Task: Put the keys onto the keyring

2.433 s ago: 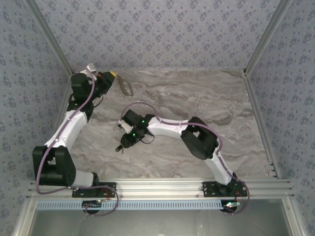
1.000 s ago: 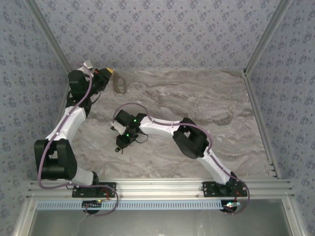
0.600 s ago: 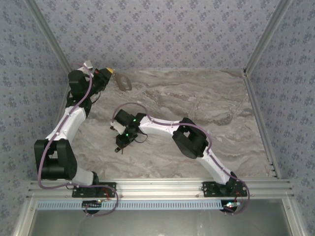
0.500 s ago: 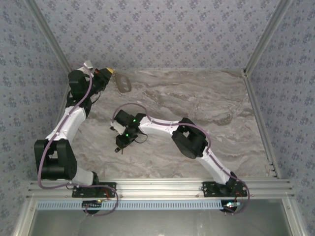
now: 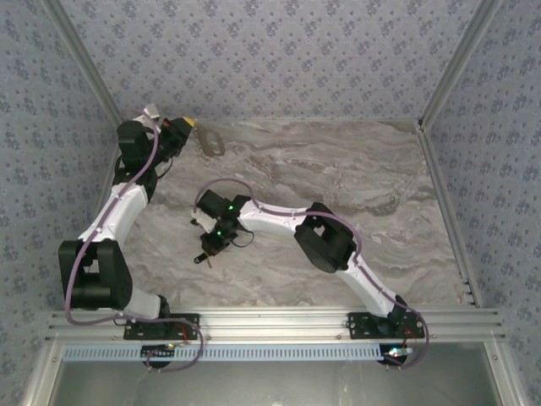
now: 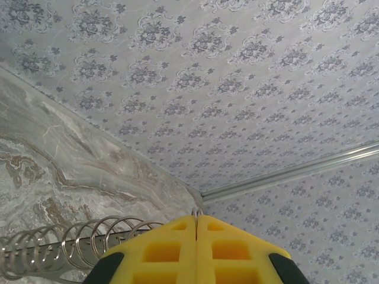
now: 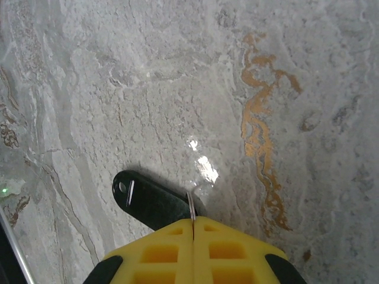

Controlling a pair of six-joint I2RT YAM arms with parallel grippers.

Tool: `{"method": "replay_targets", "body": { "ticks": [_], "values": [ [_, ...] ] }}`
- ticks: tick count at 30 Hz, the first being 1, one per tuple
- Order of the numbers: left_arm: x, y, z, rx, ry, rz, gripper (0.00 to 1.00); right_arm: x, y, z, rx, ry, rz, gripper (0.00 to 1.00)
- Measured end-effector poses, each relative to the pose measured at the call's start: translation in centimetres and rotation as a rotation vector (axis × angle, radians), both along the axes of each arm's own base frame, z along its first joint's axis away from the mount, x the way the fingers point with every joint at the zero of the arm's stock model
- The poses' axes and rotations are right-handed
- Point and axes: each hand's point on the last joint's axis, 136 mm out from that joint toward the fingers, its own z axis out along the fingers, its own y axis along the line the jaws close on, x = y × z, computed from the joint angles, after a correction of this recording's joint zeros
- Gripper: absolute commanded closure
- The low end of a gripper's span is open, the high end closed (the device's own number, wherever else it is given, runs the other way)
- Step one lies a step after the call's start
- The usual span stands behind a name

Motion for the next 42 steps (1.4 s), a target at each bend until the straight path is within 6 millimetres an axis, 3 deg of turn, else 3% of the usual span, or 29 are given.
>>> {"method": "replay_targets", "body": {
  "ticks": [3, 6, 11, 16, 20, 31, 36, 42],
  "values": [
    [-0.1, 0.1, -0.5, 0.011, 0.022, 0.001, 1.0, 0.3, -2.0, 0.2, -0.008, 0.01, -0.034, 1.0],
    [-0.5, 0.2, -1.0, 0.026, 0.044, 0.007, 1.0, 1.6, -5.4, 1.4, -0.008, 0.023, -0.117, 1.0],
    [-1.4, 0.8, -1.3, 0.09, 0.078, 0.031, 1.0, 5.6, -11.0, 6.0, 0.058, -0.033, -0.283, 1.0],
    [-2.0, 1.6, -1.2, 0.161, 0.1, 0.069, 1.0, 7.8, -14.3, 10.7, 0.133, -0.115, -0.389, 1.0],
    [-2.6, 1.6, -1.5, 0.221, 0.137, 0.095, 1.0, 8.9, -16.4, 13.0, 0.169, -0.15, -0.455, 1.0],
    [-4.9, -2.2, -0.1, 0.356, 0.095, 0.056, 1.0, 13.0, -22.2, 17.8, 0.265, -0.191, -0.634, 1.0],
    [-4.9, -3.5, 1.2, 0.321, 0.003, 0.002, 1.0, 14.0, -24.1, 19.7, 0.318, -0.184, -0.681, 1.0],
    [-4.7, -6.6, 3.3, 0.207, -0.13, -0.153, 1.0, 15.3, -25.8, 23.3, 0.429, -0.182, -0.719, 1.0]
  ]
}}
